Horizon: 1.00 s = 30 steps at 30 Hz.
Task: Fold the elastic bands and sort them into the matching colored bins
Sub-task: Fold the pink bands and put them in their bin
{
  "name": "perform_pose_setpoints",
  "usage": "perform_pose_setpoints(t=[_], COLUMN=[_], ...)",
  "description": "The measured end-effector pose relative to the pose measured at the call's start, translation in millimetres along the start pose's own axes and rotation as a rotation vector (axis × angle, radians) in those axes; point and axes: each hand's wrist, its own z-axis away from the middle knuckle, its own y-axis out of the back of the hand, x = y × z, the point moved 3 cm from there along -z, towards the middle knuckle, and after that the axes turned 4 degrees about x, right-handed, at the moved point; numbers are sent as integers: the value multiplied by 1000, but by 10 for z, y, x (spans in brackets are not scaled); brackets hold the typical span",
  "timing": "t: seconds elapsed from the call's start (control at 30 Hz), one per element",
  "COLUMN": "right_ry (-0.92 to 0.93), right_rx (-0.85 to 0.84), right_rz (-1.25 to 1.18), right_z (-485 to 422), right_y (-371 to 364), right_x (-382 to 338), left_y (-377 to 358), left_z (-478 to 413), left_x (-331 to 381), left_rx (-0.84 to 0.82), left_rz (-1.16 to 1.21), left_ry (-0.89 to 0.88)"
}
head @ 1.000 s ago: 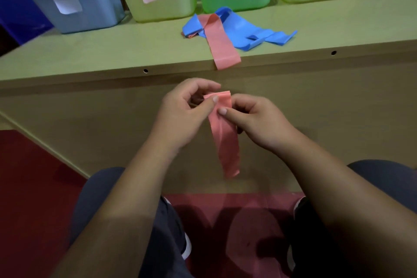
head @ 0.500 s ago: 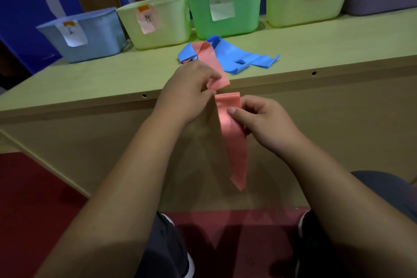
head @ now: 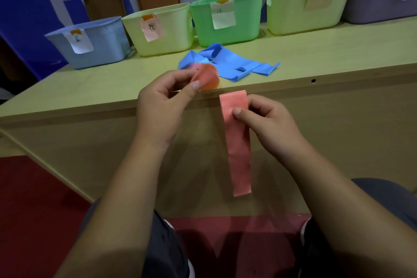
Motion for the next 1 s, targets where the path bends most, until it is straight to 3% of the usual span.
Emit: perform_pose_setpoints(t=[0.2,0.37,0.6,0.73,1.0], right_ry=[113,77,-206,-277,-402], right_rx=[-47,-132,-90,-89,-304], right_rz=[69,118,74,63,52], right_z=[42,128,141,140,259], right_y=[-49,-117,-106,-87,-285], right_x=[-2,35,235,294,456], left_y=[171,236,255,261,226], left_z=[458,725,879,906,904], left_x=[-115,-369,-589,-786,-943], left_rx=[-200,-305,-257,-306,-244], left_rz=[107,155,363,257,237], left_ry=[40,239,604,672,722])
